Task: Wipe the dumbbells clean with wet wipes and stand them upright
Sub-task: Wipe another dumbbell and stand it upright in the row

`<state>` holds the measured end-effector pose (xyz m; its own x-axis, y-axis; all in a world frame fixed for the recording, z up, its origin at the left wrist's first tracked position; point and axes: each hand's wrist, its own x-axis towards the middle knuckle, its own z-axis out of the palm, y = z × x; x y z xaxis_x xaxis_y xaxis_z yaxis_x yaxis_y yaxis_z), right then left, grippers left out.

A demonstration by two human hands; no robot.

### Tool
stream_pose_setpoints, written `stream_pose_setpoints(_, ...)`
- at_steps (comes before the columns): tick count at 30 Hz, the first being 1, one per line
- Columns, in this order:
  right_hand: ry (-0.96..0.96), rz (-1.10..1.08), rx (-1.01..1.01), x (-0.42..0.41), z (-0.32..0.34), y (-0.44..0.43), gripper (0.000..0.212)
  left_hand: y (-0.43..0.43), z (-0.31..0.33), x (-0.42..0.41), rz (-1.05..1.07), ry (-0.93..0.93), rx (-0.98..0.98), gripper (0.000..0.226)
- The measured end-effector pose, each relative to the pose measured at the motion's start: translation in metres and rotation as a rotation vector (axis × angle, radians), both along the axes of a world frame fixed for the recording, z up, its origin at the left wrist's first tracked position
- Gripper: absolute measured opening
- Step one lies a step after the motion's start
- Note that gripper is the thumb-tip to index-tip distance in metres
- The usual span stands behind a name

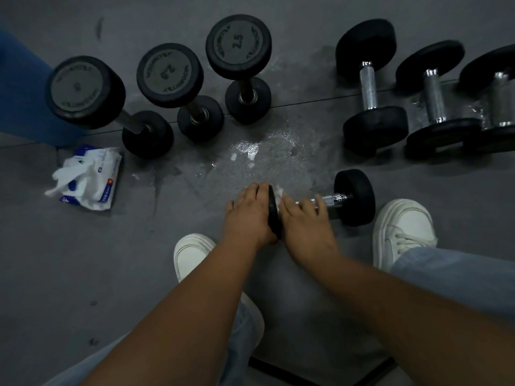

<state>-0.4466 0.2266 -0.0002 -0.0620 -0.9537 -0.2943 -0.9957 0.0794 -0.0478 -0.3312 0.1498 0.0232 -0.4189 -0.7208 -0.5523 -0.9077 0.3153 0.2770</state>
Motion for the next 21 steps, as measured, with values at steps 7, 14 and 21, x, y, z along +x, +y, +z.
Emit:
stream_pose_setpoints(7, -0.056, -0.007, 0.14, -0.002, 0.009, 0.013, 0.065, 0.0, 0.001, 0.0, -0.005, 0.005, -0.01, 0.115)
stream_pose_setpoints(14, -0.095, -0.055, 0.15, 0.001, 0.016, -0.006, 0.06, 0.0, 0.005, 0.001, -0.022, -0.011, 0.008, 0.115)
stream_pose_setpoints(21, -0.093, -0.06, 0.206, -0.001, 0.016, -0.025, 0.065, -0.006, 0.006, -0.002, -0.033, -0.052, 0.039, 0.12)
